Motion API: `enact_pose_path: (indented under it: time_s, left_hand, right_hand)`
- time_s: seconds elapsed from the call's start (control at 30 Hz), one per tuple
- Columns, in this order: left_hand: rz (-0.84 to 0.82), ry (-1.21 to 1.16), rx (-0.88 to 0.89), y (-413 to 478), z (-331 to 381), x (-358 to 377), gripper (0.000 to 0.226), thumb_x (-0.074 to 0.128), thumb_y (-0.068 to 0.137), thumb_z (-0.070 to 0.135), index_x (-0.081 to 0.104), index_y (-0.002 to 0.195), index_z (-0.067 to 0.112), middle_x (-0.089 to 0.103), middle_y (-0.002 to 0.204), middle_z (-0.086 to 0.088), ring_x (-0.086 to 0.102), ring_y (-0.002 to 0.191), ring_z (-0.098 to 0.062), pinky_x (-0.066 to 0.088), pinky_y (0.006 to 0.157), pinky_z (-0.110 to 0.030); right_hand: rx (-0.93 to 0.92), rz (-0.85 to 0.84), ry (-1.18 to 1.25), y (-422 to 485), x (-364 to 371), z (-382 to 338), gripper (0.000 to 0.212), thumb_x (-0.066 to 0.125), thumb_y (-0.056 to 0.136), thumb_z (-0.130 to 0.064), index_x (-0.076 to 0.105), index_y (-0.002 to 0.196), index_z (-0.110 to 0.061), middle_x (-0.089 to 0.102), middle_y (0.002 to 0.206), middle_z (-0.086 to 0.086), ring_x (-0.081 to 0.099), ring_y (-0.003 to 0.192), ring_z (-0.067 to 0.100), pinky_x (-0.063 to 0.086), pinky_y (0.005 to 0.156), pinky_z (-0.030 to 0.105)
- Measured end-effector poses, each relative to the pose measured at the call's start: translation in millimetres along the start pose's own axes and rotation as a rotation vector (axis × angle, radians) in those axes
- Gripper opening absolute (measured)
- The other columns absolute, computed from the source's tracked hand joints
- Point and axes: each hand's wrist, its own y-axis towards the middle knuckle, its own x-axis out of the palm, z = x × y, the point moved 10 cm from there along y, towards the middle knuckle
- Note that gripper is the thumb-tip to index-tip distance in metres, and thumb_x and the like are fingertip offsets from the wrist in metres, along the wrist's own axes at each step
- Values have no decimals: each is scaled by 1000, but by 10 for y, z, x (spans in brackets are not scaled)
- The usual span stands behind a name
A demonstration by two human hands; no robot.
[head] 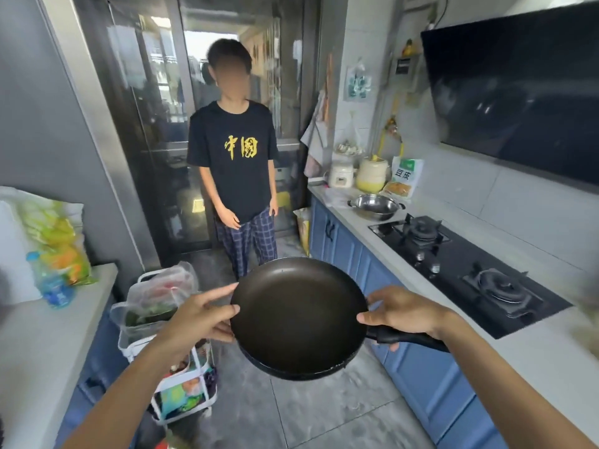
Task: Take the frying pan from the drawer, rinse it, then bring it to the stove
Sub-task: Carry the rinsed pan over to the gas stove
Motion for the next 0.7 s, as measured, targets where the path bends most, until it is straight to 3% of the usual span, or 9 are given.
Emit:
enact_pose_path:
  time_s: [0.23, 0.3, 0.37, 0.4, 0.47, 0.57, 0.63, 0.7]
  left_hand:
    - [-156, 50, 43, 1319, 503, 198, 64, 71, 104, 1, 54, 159, 28, 87, 107, -18, 85, 97, -39, 72, 80, -44]
    - [-183, 65, 46, 1688, 609, 288, 64, 73, 104, 4, 54, 160, 28, 87, 107, -20, 85, 97, -41, 69, 89, -56]
    - [-260, 82, 39, 2030, 657, 453, 69, 84, 96, 20, 58, 158, 35, 86, 109, -20, 85, 96, -44, 53, 99, -77]
    - [-286, 88, 36, 2166, 707, 557, 74, 90, 89, 27, 60, 155, 39, 86, 111, -19, 85, 96, -45, 48, 101, -80]
    - [-340, 95, 56, 2442, 809, 814, 61, 86, 94, 22, 65, 146, 46, 87, 113, -15, 85, 99, -43, 54, 106, -72]
    - [-395, 142, 105, 2806, 1046, 1277, 56, 76, 103, 13, 64, 140, 53, 87, 113, -11, 84, 105, -37, 63, 102, -59]
    - [-470, 143, 97, 3008, 1151, 1666, 60, 76, 103, 11, 60, 147, 48, 87, 110, -15, 83, 104, -41, 64, 100, -58]
    - [-503, 133, 104, 3193, 1278, 2042, 61, 86, 95, 21, 65, 142, 53, 87, 112, -14, 83, 106, -41, 64, 101, -60]
  right_hand:
    - [112, 120, 95, 640, -522, 147, 19, 76, 103, -31, 76, 113, -15, 86, 90, 13, 84, 80, 31, 69, 73, 44]
    - [136, 155, 135, 749, -659, 193, 18, 75, 104, -28, 75, 114, -13, 85, 89, 10, 85, 81, 28, 68, 69, 41]
    - [159, 194, 165, 811, -799, 273, 18, 74, 105, -26, 76, 115, -11, 84, 81, 5, 82, 69, 19, 66, 65, 35]
    - [165, 213, 169, 837, -879, 319, 18, 73, 106, -26, 76, 115, -11, 83, 77, 3, 80, 63, 16, 64, 64, 33]
    - [189, 257, 169, 872, -1057, 465, 17, 73, 106, -25, 77, 112, -10, 82, 73, 3, 78, 59, 16, 65, 64, 34]
    - [226, 319, 186, 885, -1357, 775, 20, 75, 104, -29, 78, 108, -10, 84, 81, 9, 83, 71, 30, 70, 71, 44]
    - [244, 357, 195, 858, -1574, 1001, 23, 76, 103, -31, 78, 111, -10, 85, 90, 15, 84, 83, 39, 71, 76, 52]
    - [269, 408, 189, 759, -1822, 1217, 23, 75, 104, -29, 77, 111, -8, 84, 94, 18, 84, 86, 40, 71, 76, 52]
